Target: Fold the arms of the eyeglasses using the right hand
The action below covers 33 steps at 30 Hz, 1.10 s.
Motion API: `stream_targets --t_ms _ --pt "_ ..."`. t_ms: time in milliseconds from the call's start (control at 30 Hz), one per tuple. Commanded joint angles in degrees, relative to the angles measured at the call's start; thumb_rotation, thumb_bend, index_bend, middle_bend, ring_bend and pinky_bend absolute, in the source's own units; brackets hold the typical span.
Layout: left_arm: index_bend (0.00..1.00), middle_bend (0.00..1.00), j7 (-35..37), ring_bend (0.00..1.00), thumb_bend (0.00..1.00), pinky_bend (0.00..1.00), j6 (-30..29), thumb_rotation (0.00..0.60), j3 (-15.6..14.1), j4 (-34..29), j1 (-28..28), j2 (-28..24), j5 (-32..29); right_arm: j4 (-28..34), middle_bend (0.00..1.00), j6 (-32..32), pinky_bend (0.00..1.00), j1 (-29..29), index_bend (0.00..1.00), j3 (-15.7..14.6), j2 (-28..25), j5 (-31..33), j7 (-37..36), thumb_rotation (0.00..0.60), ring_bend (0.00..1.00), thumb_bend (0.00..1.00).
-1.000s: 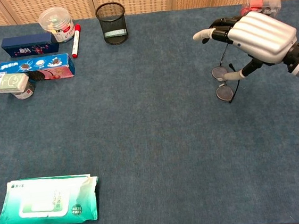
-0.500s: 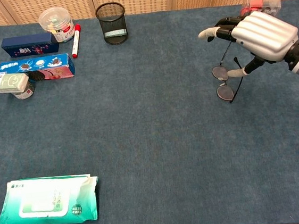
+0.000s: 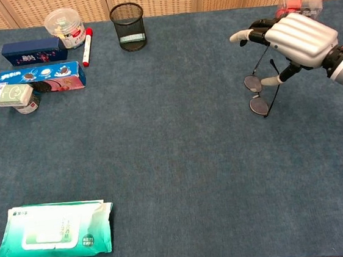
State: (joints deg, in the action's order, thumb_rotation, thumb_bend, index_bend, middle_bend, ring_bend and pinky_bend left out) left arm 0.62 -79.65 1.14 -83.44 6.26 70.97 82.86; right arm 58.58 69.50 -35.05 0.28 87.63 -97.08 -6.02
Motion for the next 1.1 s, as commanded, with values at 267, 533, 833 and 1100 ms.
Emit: stream_targets --t_ms 267,533,833,1100 --pt "0.42 0.28 0.6 0.26 0.18 0.45 0.1 0.600 -0.1 0.5 -0.1 0.2 -0.1 -3.1 0.29 -1.3 0.34 -0.9 0.18 0.1 1.8 0.9 -1.5 0.600 0.18 0.09" --pt "0.42 0.28 0.8 0.26 0.18 0.45 0.4 0.600 -0.1 0.8 -0.1 0.3 -0.2 -3.0 0.29 -0.7 0.34 -1.1 0.18 -0.3 1.9 0.7 -2.6 0.600 0.18 0.09" --pt "0.42 0.28 0.5 0.26 0.18 0.45 0.3 0.600 0.0 0.4 0.1 0.1 0.0 -1.0 0.29 2.2 0.34 -1.0 0.18 -0.7 0.5 -1.0 -2.8 0.600 0.18 0.09" --pt "0.42 0.28 0.1 0.26 0.18 0.45 0.4 0.600 0.1 0.0 0.1 0.0 -0.1 -7.6 0.29 9.4 0.34 -2.1 0.18 -1.4 1.7 -6.3 -2.5 0.600 0.18 0.15"
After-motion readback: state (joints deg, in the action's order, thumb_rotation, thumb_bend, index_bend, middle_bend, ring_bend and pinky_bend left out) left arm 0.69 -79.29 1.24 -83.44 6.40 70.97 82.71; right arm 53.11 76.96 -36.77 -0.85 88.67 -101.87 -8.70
